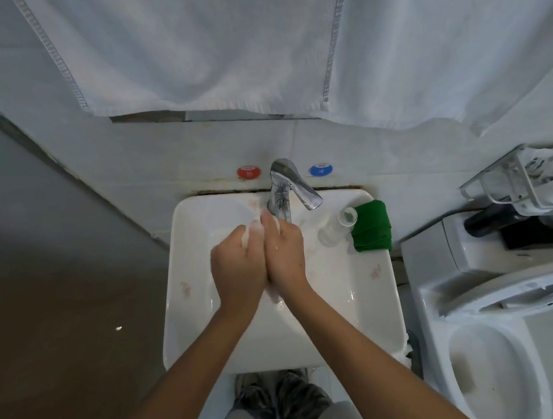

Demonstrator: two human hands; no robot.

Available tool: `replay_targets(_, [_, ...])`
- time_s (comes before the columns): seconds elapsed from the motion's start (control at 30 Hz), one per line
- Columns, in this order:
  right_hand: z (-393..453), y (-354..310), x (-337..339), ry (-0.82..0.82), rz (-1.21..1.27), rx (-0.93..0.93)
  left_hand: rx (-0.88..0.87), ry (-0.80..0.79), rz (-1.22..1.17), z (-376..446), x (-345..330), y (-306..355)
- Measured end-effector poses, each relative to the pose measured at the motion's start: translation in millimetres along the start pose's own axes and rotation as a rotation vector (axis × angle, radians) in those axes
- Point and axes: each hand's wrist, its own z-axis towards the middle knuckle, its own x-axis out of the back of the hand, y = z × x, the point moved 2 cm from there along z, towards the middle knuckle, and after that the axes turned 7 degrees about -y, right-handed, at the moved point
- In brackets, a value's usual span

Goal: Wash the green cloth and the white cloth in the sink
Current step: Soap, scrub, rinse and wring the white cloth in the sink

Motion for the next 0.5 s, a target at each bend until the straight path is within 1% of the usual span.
replay_targets(0.07, [-19,4,-7,-0.039,-0.002,0.083,0.038,0.019,0.010,18,8,-5])
replay_targets(0.1, [-20,3,-8,-0.046,-0.004,0.087,0.053,0.026,0.004,20,10,-7])
replay_targets(0.2, [8,-5,-3,0.004,-0.001,-0.006,-0.018,0.012,0.013,4,3,-1])
replay_targets(0.27, [14,-7,-2,-0.002,0.025,-0.055,-0.036,-0.015,-0.022,-2,1,3])
replay_targets(0.3, [7,-5,-3,-0.021,0.025,-0.046,-0.013,-0.012,-0.021,3,3,1])
replay_targets(0.4, [-18,-3,-9,-0.094,-0.058,0.092,0.080,0.024,-0.012,21,14,-7])
replay_targets(0.43, [-14,-3,-7,-0.092,-0.064,0.072,0.071,0.024,-0.012,17,13,-5])
replay_targets(0.5, [8,-7,0,-0.034,-0.026,-0.048,0.007,-0.007,-0.030,0,6,5])
